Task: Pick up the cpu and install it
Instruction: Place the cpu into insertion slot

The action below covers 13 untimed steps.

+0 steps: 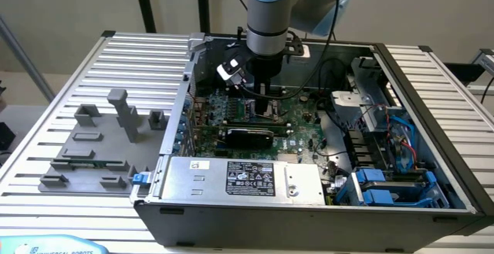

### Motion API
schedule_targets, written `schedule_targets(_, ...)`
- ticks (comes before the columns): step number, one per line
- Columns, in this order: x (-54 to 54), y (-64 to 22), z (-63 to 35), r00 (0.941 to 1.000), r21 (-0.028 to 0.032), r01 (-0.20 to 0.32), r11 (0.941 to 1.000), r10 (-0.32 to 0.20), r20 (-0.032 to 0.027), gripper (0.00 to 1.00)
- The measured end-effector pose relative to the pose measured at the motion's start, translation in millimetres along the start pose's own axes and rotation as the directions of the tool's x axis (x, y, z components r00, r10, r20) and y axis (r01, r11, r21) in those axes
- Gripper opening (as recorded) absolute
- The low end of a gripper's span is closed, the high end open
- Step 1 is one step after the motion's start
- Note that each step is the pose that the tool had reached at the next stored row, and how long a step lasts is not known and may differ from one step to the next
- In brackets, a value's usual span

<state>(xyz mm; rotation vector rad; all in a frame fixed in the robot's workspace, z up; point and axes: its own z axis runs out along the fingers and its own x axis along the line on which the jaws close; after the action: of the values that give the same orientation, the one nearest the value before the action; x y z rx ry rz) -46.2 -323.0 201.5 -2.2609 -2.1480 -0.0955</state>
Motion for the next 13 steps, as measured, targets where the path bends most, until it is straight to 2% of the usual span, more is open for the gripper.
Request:
schedule_targets(3,0.0,0.0,0.0,1.0,0.0004,0.0,1.0,0.0,-0.0091,0.62)
schedule_targets(7,0.2,0.5,-0.9,0.9999,0.0003,0.0,1.0,0.0,-0.0105,0.62)
schedule_targets(13,0.4,1.1,-7.5,1.0,0.0026,-0.001,1.0,0.001,-0.0095,0.62)
